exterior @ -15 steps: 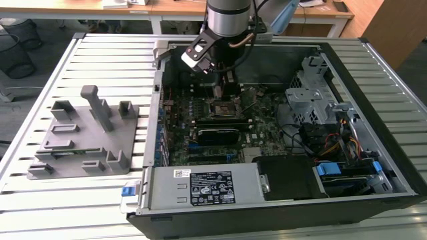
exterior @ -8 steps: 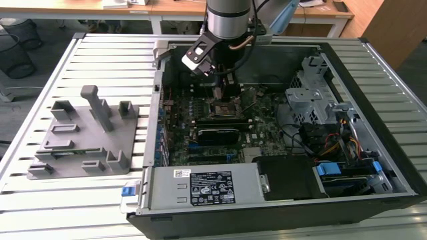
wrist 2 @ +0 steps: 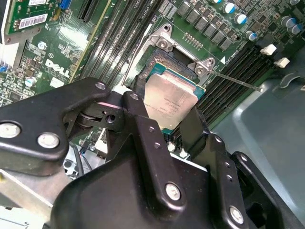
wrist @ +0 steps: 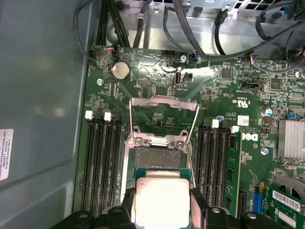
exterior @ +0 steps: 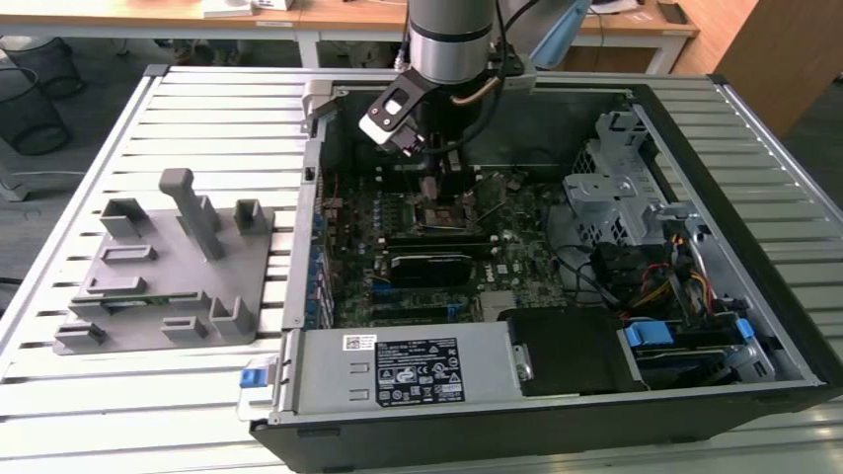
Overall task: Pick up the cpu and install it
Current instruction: 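Place the cpu into insertion slot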
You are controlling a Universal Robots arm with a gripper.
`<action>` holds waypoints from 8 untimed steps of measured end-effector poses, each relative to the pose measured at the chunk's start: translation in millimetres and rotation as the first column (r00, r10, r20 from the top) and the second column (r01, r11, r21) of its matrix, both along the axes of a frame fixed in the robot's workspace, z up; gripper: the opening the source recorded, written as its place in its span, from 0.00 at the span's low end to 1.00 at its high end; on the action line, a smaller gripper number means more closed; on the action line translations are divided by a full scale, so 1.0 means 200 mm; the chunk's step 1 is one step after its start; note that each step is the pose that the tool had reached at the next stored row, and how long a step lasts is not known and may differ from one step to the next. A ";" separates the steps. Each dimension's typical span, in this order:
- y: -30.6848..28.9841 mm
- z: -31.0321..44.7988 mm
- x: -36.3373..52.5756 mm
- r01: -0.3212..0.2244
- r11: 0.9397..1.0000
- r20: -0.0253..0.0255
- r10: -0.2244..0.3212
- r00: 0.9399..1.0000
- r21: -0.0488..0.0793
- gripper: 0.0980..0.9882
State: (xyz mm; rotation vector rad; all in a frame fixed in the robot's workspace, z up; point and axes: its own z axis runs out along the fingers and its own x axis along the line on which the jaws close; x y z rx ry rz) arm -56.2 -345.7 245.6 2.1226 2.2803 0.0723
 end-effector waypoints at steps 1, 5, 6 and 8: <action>0.000 -0.004 0.000 0.000 1.000 0.000 0.000 1.000 0.000 0.49; 0.000 -0.021 0.000 0.000 1.000 0.000 0.000 1.000 0.000 0.49; 0.000 -0.026 0.000 0.000 1.000 0.000 0.000 1.000 0.000 0.49; 0.000 -0.035 0.000 0.000 1.000 0.000 0.000 1.000 0.000 0.49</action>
